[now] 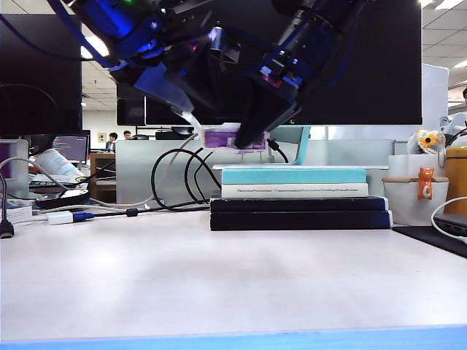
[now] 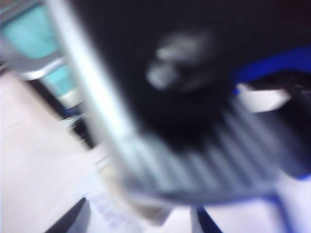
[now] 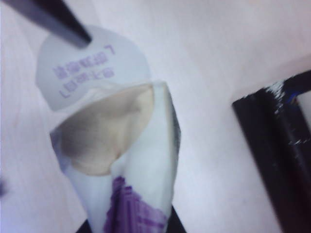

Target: Pick up a packet of tissues from the table with the left hand, then take a tissue from it with the right hand.

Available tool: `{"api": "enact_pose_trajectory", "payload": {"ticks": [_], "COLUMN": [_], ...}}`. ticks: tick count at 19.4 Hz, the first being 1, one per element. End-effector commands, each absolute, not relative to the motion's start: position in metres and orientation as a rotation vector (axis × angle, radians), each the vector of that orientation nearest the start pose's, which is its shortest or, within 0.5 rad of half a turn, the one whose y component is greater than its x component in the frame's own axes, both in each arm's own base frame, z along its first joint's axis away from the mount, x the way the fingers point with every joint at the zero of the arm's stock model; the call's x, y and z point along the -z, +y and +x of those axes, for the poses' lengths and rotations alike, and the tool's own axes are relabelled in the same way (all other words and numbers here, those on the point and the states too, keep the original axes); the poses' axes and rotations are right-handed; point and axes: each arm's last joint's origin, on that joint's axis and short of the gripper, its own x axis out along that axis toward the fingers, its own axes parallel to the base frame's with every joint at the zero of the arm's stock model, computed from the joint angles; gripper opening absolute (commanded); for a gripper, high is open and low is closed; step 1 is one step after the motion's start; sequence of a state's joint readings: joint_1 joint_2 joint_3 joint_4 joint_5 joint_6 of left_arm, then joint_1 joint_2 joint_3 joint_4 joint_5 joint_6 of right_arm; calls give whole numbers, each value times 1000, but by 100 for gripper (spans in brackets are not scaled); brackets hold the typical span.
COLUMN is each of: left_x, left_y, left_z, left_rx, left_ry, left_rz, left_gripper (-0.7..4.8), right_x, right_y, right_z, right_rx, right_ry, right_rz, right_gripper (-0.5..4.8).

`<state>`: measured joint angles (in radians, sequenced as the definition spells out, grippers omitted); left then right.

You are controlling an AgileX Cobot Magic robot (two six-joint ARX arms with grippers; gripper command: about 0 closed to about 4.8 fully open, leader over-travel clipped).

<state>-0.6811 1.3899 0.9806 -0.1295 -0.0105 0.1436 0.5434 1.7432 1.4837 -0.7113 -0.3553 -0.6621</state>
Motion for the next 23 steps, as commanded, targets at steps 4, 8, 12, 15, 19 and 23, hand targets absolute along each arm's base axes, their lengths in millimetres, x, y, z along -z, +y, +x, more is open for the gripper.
{"api": "enact_pose_trajectory", "payload": {"ticks": [4,8,12,15,19,23], "left_x": [-260,-265,-266,-263,-259,-259], "left_y": [-197,-196,-196,-198,-200,-200], "left_z": [244,249,250,251,252,252], "left_rx": [670,611,617,638,651,651], "left_ry": [493,438,432,445,467,473], "left_rz": [305,296,266,234,214,216], "left_gripper": [277,277,277,276,264,211], "right_x": [-286,-293,-300,-306,-311,-315], "right_y": [202,200,198,197,197,197], "right_z": [312,309,304,303,303,303], "right_rx": [-1125,-1126,-1133,-1130,-1126,-1115], "right_ry": [650,635,616,583,561,521], "right_rz": [-656,-654,-648,-644,-641,-643], "right_gripper": [-1,-1,-1,-1,-1,-1]}}
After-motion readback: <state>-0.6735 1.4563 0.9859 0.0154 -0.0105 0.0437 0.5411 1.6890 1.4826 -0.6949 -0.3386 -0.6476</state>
